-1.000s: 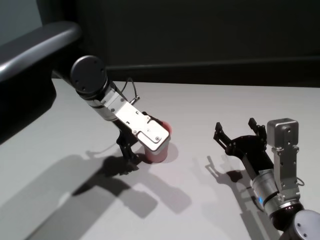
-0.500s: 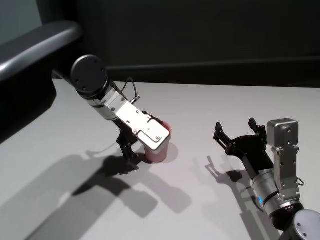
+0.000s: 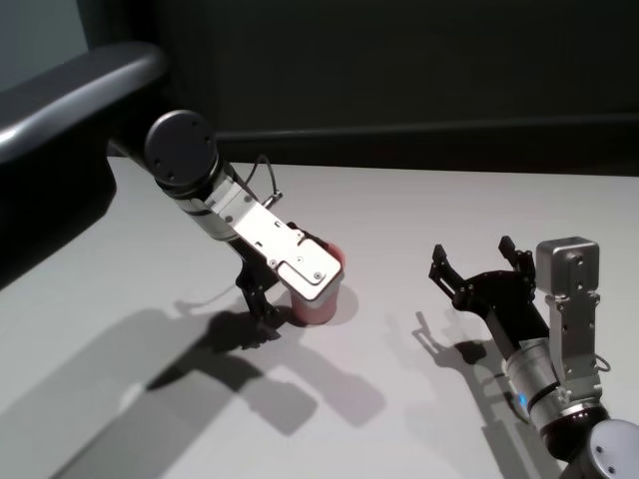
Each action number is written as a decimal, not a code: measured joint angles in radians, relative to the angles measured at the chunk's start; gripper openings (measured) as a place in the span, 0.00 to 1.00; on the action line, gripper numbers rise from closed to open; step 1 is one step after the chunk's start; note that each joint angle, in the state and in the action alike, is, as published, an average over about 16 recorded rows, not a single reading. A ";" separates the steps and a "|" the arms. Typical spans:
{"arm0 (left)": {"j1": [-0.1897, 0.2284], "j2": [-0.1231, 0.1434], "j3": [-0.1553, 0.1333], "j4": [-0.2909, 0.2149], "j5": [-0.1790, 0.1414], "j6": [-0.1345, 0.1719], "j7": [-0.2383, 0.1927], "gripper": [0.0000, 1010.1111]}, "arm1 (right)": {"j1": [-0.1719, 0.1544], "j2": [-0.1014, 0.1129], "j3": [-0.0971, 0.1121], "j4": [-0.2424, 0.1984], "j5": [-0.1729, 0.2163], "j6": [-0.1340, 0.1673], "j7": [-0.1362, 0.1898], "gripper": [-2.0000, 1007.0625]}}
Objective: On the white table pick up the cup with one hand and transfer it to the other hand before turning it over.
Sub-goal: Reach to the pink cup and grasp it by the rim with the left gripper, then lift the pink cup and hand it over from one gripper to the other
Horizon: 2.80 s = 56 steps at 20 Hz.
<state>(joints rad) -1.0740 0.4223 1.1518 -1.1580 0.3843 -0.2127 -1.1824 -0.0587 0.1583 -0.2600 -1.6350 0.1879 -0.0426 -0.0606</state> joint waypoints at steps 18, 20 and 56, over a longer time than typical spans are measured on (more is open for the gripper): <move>0.002 0.001 -0.002 -0.002 0.001 0.001 0.000 0.43 | 0.000 0.000 0.000 0.000 0.000 0.000 0.000 0.99; 0.002 0.001 -0.002 -0.002 0.001 0.001 0.000 0.37 | 0.000 0.000 0.000 0.000 0.000 0.000 0.000 0.99; 0.078 0.064 -0.090 -0.058 -0.164 0.066 0.096 0.05 | 0.000 0.000 0.000 0.000 0.000 0.000 0.000 0.99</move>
<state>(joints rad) -0.9955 0.4864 1.0617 -1.2163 0.2204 -0.1463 -1.0860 -0.0587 0.1583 -0.2600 -1.6350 0.1880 -0.0426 -0.0606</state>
